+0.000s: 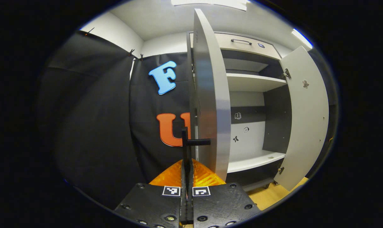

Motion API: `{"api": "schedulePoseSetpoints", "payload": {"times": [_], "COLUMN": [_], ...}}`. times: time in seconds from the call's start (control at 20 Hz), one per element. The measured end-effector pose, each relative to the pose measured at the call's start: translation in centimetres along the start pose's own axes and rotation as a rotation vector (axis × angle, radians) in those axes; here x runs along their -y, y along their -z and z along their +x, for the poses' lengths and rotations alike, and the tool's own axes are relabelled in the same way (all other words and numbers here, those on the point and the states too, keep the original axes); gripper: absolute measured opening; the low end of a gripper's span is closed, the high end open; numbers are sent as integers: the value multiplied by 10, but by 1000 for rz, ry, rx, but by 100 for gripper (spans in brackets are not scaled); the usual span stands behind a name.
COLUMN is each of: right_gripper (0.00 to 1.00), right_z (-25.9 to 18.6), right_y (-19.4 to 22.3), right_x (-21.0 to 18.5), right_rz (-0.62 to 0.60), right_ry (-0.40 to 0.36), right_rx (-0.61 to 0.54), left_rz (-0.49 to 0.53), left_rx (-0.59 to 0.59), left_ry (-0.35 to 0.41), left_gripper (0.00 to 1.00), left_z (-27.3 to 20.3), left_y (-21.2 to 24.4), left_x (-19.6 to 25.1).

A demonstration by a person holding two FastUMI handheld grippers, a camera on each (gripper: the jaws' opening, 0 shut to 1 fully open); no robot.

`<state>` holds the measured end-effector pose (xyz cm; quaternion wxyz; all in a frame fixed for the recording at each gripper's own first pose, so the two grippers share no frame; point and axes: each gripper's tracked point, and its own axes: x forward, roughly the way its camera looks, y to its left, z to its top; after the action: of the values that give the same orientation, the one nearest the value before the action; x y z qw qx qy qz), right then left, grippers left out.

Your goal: Open the right door of the double-door shoe cabinet with the right hand, and open the left door with the left hand.

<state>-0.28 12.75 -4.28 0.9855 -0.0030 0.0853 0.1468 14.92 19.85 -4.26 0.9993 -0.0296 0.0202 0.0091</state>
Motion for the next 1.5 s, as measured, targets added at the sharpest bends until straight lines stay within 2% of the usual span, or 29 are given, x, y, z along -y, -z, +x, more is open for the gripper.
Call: {"api": "schedulePoseSetpoints", "payload": {"times": [0.05,0.1,0.3,0.8,0.95,1.0,1.05,1.1,1.15,1.25,1.3,1.4,1.5], "right_gripper": [99,99,99,99,99,99,99,99,99,99,99,99,99], "right_z": [0,2,3,-2,-3,-3,-4,-5,-6,-9,-9,-9,-9], "right_y": [1,2,5,11,11,11,11,11,10,9,8,6,4], "right_x": [-1,-3,-12,-9,-8,-8,-8,-8,-9,-11,-13,-15,-13], "right_rz": [0,3,4,5,9,9,6,6,5,3,6,14,12], "right_ry": [-3,-11,-25,-15,-14,-14,-13,-15,-17,-23,-28,-38,-35], "right_rx": [-4,-9,-18,-22,-20,-19,-19,-19,-17,-15,-13,-11,-8], "left_rz": [-15,-13,0,5,30,40,49,59,68,70,62,42,38], "left_rx": [8,0,13,-5,6,18,29,30,18,14,18,15,5], "left_ry": [23,38,73,55,22,15,10,-5,-5,-26,-29,-49,-87], "left_gripper": [12,0,0,0,5,15,22,34,39,75,73,88,96], "left_z": [1,1,2,-3,-7,-10,-12,-16,-19,-26,-30,-39,-51], "left_y": [-1,0,-1,-1,-5,-7,-9,-9,-7,-6,-6,-4,-1], "left_x": [-4,-7,-9,-10,-17,-19,-22,-27,-28,-35,-37,-40,-46]}}
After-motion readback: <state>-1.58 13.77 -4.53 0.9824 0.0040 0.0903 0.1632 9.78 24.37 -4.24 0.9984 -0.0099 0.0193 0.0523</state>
